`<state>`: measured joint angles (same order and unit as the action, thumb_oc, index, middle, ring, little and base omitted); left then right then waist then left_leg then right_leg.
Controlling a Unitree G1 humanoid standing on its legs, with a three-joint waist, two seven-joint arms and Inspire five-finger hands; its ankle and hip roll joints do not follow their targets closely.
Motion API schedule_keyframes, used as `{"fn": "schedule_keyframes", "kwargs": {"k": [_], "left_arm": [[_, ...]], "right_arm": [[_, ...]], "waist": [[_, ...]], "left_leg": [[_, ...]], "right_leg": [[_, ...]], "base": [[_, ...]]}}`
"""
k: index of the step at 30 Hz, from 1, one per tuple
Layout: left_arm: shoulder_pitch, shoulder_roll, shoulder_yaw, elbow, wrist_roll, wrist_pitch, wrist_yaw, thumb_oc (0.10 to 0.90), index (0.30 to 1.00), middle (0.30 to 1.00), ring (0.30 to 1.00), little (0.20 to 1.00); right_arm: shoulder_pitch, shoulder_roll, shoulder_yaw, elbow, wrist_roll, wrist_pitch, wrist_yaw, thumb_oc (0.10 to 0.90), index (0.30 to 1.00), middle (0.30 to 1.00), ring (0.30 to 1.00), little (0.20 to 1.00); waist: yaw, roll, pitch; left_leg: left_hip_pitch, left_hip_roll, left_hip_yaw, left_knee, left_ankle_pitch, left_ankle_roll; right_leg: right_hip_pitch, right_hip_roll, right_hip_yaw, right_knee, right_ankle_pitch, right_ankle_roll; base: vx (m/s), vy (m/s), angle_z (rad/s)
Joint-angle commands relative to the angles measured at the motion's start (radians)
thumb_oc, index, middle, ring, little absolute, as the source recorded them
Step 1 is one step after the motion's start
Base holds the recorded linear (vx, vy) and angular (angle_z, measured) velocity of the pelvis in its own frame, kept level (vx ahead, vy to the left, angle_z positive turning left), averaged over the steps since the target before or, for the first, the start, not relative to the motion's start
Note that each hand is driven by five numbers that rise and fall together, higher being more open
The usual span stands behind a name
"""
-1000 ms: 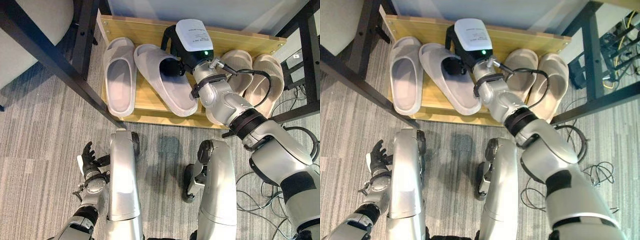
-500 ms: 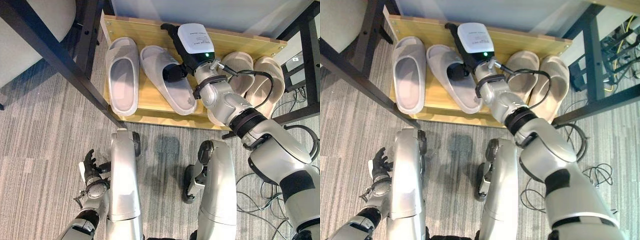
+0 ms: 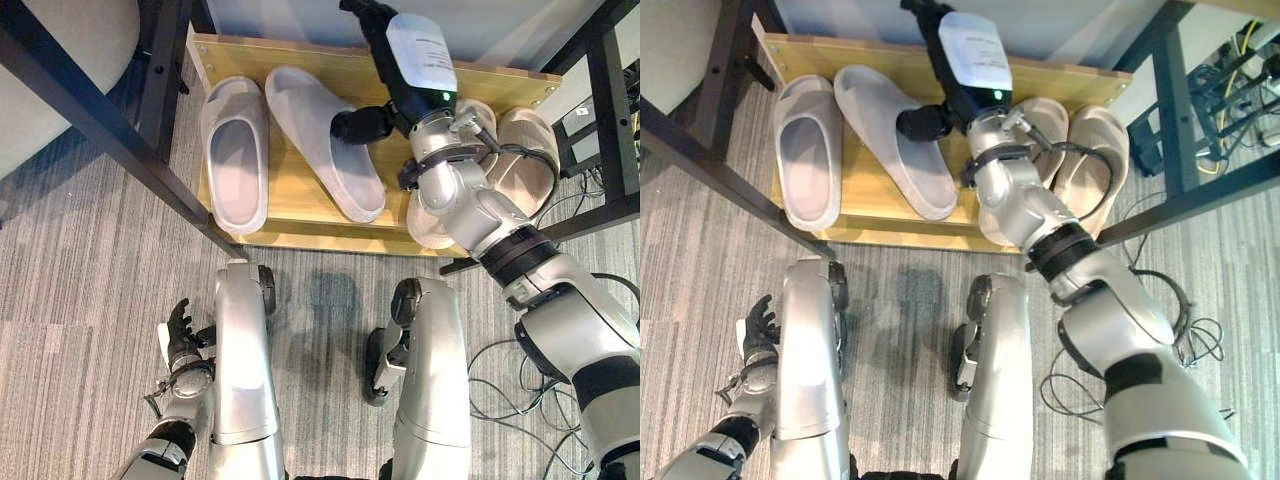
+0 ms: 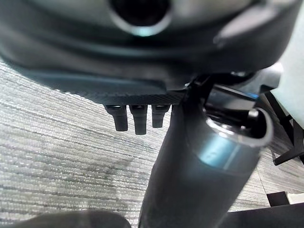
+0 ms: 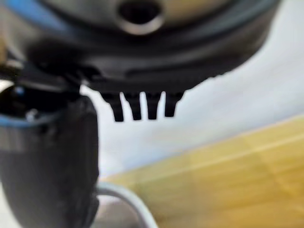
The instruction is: Arrange the slippers neatly on the shoe rack.
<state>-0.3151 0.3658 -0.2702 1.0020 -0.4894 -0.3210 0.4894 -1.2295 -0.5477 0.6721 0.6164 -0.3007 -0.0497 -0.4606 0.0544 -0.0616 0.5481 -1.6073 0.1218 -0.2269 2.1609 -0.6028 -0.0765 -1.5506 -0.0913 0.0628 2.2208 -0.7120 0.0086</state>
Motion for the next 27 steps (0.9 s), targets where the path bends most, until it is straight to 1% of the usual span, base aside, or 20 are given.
{"fn": "schedule_keyframes", "kwargs": {"k": [1, 5, 8, 9, 15, 18, 21, 23, 25, 27], "left_arm": [[0.021, -0.029, -0.040, -0.050, 0.034, -0.051, 0.014, 0.800, 0.900, 0.900, 0.900, 0.900], [0.026, -0.039, -0.031, -0.044, 0.008, -0.049, 0.004, 0.800, 0.900, 0.900, 0.900, 0.900], [0.028, -0.036, -0.036, -0.041, 0.000, -0.047, -0.009, 0.800, 0.900, 0.900, 0.900, 0.900], [0.027, -0.035, -0.042, -0.043, -0.007, -0.048, -0.012, 0.800, 0.900, 0.900, 0.900, 0.900], [0.023, -0.029, -0.057, -0.041, 0.002, -0.033, -0.035, 0.800, 0.900, 0.900, 0.900, 0.900], [0.022, -0.020, -0.071, -0.051, 0.024, -0.026, -0.051, 0.800, 0.900, 0.900, 0.900, 0.900], [0.027, -0.019, -0.075, -0.052, 0.029, -0.024, -0.057, 0.800, 0.900, 0.900, 0.900, 0.900], [0.032, -0.010, -0.078, -0.044, 0.029, -0.023, -0.066, 0.800, 0.900, 0.900, 0.900, 0.900], [0.033, -0.009, -0.077, -0.045, 0.029, -0.022, -0.068, 0.800, 0.900, 0.900, 0.900, 0.900], [0.035, -0.008, -0.074, -0.035, 0.026, -0.020, -0.078, 0.800, 0.900, 0.900, 0.900, 0.900]], "right_arm": [[-0.096, -0.052, -0.089, -0.190, 0.001, -0.060, -0.078, 0.800, 0.900, 0.900, 0.900, 0.900], [-0.044, -0.046, -0.122, -0.240, 0.022, -0.069, -0.055, 0.800, 0.900, 0.900, 0.900, 0.900], [-0.043, -0.037, -0.103, -0.210, 0.023, -0.059, -0.037, 0.800, 0.900, 0.900, 0.900, 0.900], [-0.045, -0.022, -0.091, -0.194, 0.034, -0.058, -0.031, 0.800, 0.900, 0.900, 0.900, 0.900], [-0.056, -0.005, -0.070, -0.182, 0.043, -0.050, 0.010, 0.800, 0.900, 0.900, 0.900, 0.900], [-0.052, 0.001, -0.058, -0.181, 0.037, -0.054, 0.033, 0.800, 0.900, 0.900, 0.900, 0.900], [-0.051, 0.009, -0.052, -0.168, 0.037, -0.063, 0.032, 0.800, 0.900, 0.900, 0.900, 0.900], [-0.067, 0.017, -0.019, -0.139, 0.042, -0.062, 0.060, 0.800, 0.900, 0.900, 0.900, 0.900], [-0.075, 0.017, -0.008, -0.134, 0.042, -0.062, 0.072, 0.800, 0.900, 0.900, 0.900, 0.900], [-0.083, 0.010, 0.027, -0.131, 0.042, -0.061, 0.121, 0.800, 0.900, 0.900, 0.900, 0.900]], "waist": [[0.032, 0.021, -0.028], [0.025, 0.013, -0.028], [0.026, 0.015, -0.028], [0.027, 0.016, -0.028], [0.024, 0.017, -0.028], [0.021, 0.023, -0.028], [0.023, 0.026, -0.028], [0.025, 0.028, -0.028], [0.026, 0.029, -0.028], [0.025, 0.026, -0.028]], "left_leg": [[0.037, -0.053, -0.028, 0.012, -0.140, 0.090], [0.037, -0.054, -0.024, 0.013, -0.139, 0.088], [0.037, -0.055, -0.027, 0.014, -0.137, 0.087], [0.037, -0.056, -0.029, 0.010, -0.133, 0.085], [0.037, -0.061, -0.030, -0.003, -0.124, 0.083], [0.037, -0.061, -0.029, -0.002, -0.127, 0.082], [0.037, -0.061, -0.029, 0.000, -0.127, 0.082], [0.037, -0.062, -0.031, 0.006, -0.129, 0.081], [0.037, -0.061, -0.031, 0.007, -0.130, 0.081], [0.037, -0.060, -0.032, 0.009, -0.130, 0.079]], "right_leg": [[-0.019, -0.012, 0.031, -0.016, -0.027, -0.090], [-0.019, -0.009, 0.031, -0.016, -0.027, -0.095], [-0.019, -0.009, 0.027, -0.017, -0.024, -0.097], [-0.019, -0.009, 0.029, -0.018, -0.023, -0.097], [-0.019, -0.008, 0.034, -0.020, -0.025, -0.097], [-0.019, -0.004, 0.034, -0.023, -0.025, -0.094], [-0.019, -0.004, 0.033, -0.023, -0.023, -0.094], [-0.019, -0.005, 0.031, -0.020, -0.023, -0.094], [-0.019, -0.005, 0.031, -0.021, -0.023, -0.094], [-0.019, -0.007, 0.034, -0.020, -0.022, -0.092]], "base": [[0.00, 0.000, 0.00], [0.00, 0.000, 0.00], [-0.01, -0.001, 0.00], [0.00, 0.000, 0.00], [0.00, 0.000, 0.00], [0.00, 0.000, 0.00], [0.00, 0.000, 0.00], [0.00, 0.000, 0.00], [0.00, 0.000, 0.00], [0.00, 0.000, 0.00]]}}
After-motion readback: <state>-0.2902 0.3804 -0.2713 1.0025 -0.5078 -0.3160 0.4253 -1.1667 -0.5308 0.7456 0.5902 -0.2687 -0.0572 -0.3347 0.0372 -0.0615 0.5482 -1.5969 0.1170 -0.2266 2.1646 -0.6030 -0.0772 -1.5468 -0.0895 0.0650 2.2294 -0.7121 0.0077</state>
